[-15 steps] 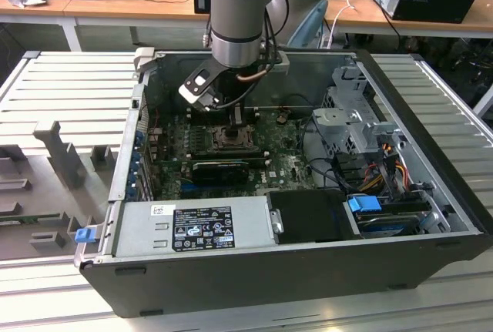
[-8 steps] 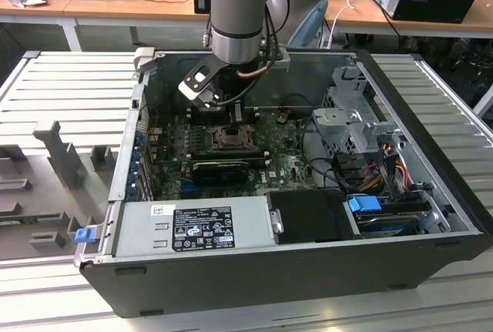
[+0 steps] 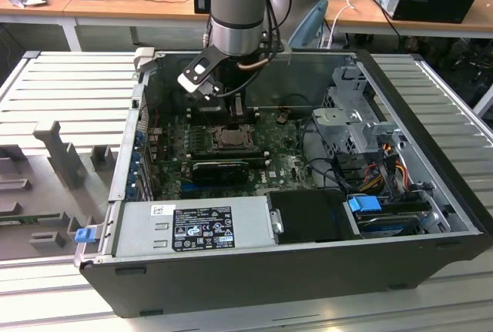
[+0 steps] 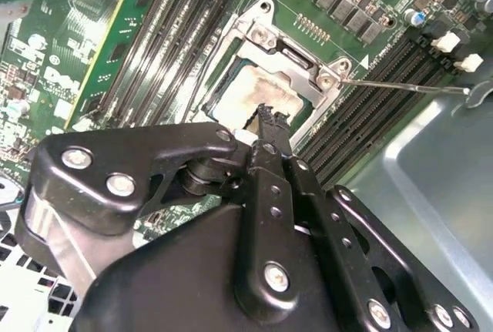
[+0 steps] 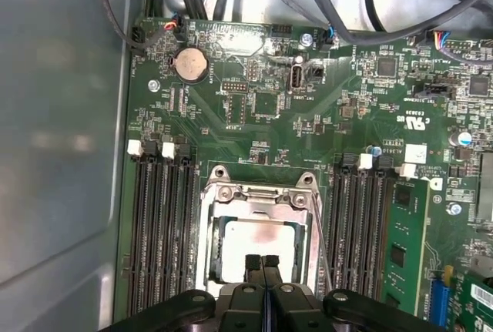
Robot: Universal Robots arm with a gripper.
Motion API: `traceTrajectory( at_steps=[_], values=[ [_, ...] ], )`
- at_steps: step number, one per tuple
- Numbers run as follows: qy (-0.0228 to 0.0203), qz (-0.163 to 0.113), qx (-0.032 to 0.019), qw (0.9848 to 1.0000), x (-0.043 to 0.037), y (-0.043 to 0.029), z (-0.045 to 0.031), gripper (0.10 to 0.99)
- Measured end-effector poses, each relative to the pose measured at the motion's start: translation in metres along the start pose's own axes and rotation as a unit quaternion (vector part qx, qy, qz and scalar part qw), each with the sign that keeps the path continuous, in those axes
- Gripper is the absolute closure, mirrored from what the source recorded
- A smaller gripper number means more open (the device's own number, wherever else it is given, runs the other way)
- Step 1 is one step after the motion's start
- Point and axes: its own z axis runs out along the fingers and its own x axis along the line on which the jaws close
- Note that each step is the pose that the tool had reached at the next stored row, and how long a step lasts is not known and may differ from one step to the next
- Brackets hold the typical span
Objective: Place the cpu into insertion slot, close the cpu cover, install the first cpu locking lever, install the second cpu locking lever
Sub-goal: 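Install the first cpu locking lever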
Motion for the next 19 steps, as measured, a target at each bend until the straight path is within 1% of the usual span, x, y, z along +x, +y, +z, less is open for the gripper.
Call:
traceTrajectory(
  at_steps=[3,4,8,9,10,12,14,16,19],
  values=[
    [-0.0001,0.0,0.0,1.0,0.0002,0.0,-0.0053,0.98],
    [-0.0002,0.0,0.0,1.0,0.0003,0.0001,-0.0091,0.98],
    [-0.0008,0.0,0.0,1.0,0.001,0.0004,-0.0329,0.98],
    [-0.0009,0.0,0.0001,1.0,0.0011,0.0004,-0.0355,0.98],
    [-0.0011,0.0,0.0,1.0,0.0011,0.0004,-0.0369,0.98],
    [-0.0012,-0.002,0.0,1.0,0.0012,0.0004,-0.0373,0.98],
    [-0.0011,-0.012,0.0004,0.9999,0.0012,0.0003,-0.0374,0.98],
    [-0.0014,-0.03,0.001,0.9996,0.0012,0.0003,-0.0375,0.98],
    [-0.0014,-0.036,0.0012,0.9993,0.0012,0.0002,-0.0371,0.98]
  ],
)
